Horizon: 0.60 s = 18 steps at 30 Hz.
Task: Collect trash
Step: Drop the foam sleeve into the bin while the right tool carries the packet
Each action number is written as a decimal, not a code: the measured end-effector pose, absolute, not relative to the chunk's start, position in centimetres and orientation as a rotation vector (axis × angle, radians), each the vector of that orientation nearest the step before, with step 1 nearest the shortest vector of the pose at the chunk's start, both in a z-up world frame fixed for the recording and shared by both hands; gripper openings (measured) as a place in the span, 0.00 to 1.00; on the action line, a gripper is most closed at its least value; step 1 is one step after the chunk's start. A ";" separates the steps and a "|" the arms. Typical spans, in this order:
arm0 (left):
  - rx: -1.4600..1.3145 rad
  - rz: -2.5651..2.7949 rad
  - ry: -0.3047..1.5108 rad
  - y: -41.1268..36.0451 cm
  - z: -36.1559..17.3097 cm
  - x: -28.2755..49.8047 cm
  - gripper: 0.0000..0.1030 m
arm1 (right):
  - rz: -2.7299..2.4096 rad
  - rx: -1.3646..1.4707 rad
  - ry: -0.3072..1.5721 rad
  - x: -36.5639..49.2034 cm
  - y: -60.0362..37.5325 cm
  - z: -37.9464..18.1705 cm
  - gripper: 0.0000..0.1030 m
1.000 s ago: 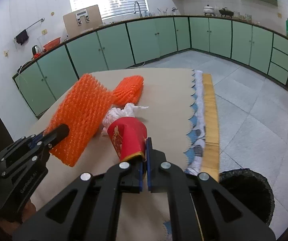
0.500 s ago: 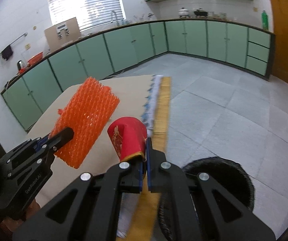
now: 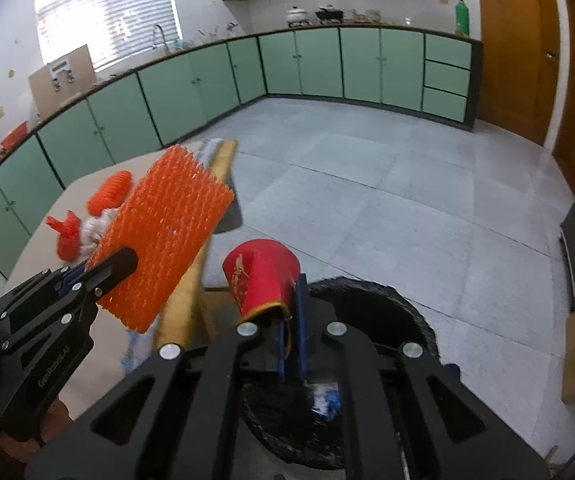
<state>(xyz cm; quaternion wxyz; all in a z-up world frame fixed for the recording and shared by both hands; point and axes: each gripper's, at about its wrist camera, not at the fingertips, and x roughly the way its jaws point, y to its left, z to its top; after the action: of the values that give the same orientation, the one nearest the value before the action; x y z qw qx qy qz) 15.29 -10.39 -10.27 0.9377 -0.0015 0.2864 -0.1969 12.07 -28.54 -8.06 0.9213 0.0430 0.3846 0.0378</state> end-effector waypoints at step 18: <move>0.036 -0.437 0.661 -13.4 -12.2 16.5 0.16 | -0.033 -0.029 0.951 13.2 -29.2 -12.5 0.56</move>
<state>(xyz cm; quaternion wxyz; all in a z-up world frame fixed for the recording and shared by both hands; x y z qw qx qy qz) 16.53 -13.42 -12.24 0.9225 0.0176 0.3218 -0.2126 13.15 -29.20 -12.46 0.8888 -0.0138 0.4579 -0.0158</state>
